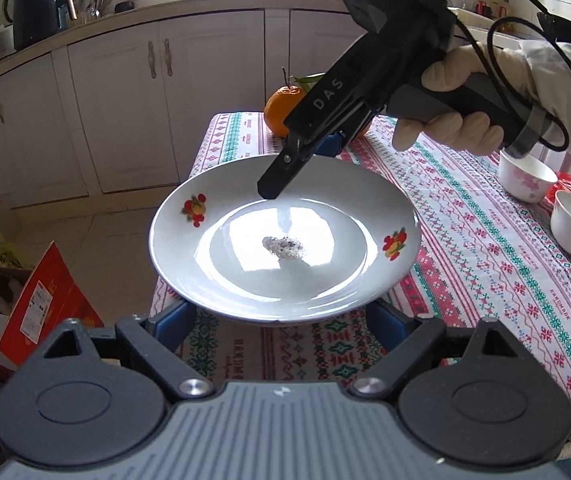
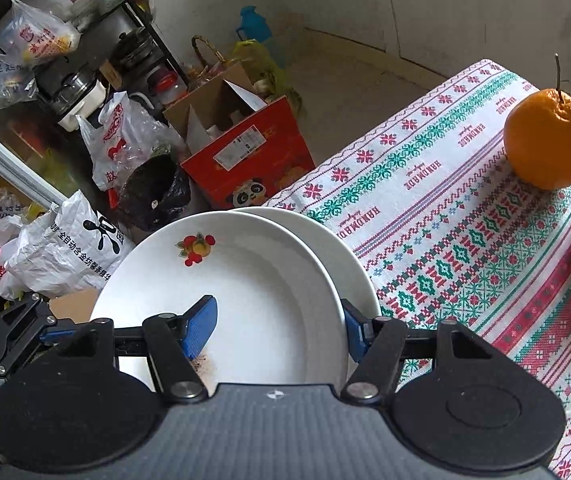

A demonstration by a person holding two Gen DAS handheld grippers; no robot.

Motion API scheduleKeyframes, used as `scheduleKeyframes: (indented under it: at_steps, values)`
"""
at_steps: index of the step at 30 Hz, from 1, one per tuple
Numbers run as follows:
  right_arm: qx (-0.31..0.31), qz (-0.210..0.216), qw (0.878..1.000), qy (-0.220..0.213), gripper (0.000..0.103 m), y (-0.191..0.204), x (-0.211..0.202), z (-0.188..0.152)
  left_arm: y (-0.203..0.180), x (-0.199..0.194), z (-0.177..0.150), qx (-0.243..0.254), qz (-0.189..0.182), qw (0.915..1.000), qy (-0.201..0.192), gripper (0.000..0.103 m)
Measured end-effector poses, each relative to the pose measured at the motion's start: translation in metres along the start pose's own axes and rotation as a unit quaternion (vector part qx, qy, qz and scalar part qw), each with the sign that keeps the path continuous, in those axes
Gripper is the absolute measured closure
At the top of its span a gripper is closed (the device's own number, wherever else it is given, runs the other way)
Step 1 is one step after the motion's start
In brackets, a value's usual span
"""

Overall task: Organize plates and bowls
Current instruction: 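Lower the held plate onto the plate stack and open the right gripper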

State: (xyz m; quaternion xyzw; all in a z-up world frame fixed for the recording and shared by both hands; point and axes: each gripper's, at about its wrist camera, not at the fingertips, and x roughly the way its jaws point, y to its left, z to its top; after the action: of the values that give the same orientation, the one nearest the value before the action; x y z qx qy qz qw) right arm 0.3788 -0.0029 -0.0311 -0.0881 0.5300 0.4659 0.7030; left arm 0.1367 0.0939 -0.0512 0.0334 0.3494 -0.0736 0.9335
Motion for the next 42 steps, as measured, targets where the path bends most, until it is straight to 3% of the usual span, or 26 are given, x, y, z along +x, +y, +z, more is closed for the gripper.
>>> scheduleKeyframes:
  at_steps: [17,29,42]
  values:
    - [0.014,-0.009,1.000,-0.003,0.033,-0.005,-0.011,-0.008,0.016,0.009,0.000,-0.001,-0.031,0.9995,0.004,0.012]
    - [0.026,-0.017,0.999,-0.013,0.033,-0.007,-0.021,-0.014,0.020,0.014,-0.001,0.006,-0.034,0.9994,0.007,0.010]
    - [0.049,-0.060,0.997,-0.025,0.032,0.000,-0.029,-0.025,0.018,0.014,-0.003,0.012,-0.034,0.9994,0.001,0.009]
